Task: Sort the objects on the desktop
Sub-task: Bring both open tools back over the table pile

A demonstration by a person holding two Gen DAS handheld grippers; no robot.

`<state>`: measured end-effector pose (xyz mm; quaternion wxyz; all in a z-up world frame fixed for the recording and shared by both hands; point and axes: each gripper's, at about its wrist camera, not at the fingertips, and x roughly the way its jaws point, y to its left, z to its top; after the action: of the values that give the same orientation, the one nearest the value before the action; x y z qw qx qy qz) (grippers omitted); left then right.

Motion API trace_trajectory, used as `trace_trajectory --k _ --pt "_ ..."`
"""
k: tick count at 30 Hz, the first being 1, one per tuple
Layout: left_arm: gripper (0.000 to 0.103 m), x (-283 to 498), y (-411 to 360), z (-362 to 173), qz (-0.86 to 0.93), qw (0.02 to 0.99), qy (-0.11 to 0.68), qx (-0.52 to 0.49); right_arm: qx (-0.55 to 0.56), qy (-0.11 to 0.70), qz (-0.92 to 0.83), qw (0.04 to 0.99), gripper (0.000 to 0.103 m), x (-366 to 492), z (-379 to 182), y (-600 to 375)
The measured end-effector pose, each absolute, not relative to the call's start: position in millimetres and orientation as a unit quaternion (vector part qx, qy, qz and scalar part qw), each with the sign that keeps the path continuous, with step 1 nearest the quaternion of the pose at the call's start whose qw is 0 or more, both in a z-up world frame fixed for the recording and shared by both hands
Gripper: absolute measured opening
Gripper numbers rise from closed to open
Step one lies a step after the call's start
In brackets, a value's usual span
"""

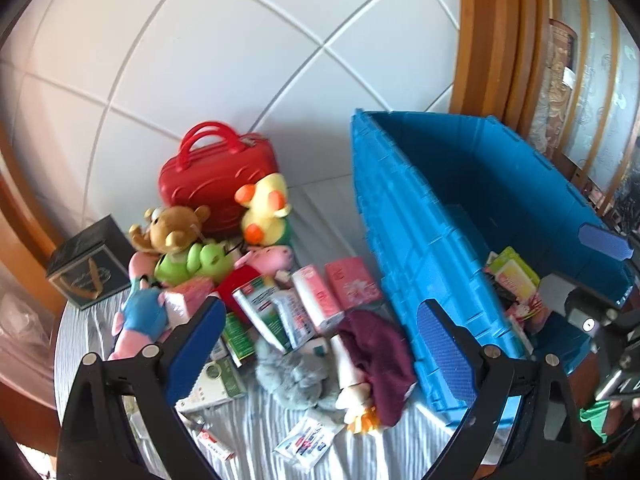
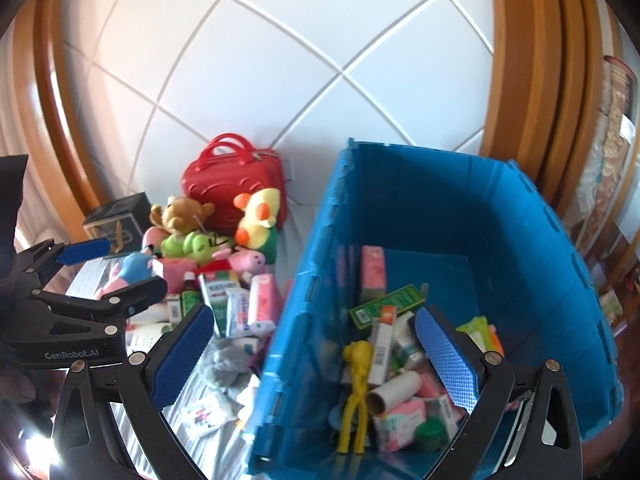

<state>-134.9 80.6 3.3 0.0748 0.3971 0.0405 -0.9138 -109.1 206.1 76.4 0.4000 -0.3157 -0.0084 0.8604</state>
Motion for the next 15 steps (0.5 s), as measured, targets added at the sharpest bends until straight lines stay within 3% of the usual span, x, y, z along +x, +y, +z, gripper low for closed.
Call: trace_trajectory --k 15 --pt "0.098 -62.1 -32.7 -53.4 -0.889 0.130 0.086 0.430 -0.344 -0.045 0.889 0.300 0.103 -194.2 19.7 144.3"
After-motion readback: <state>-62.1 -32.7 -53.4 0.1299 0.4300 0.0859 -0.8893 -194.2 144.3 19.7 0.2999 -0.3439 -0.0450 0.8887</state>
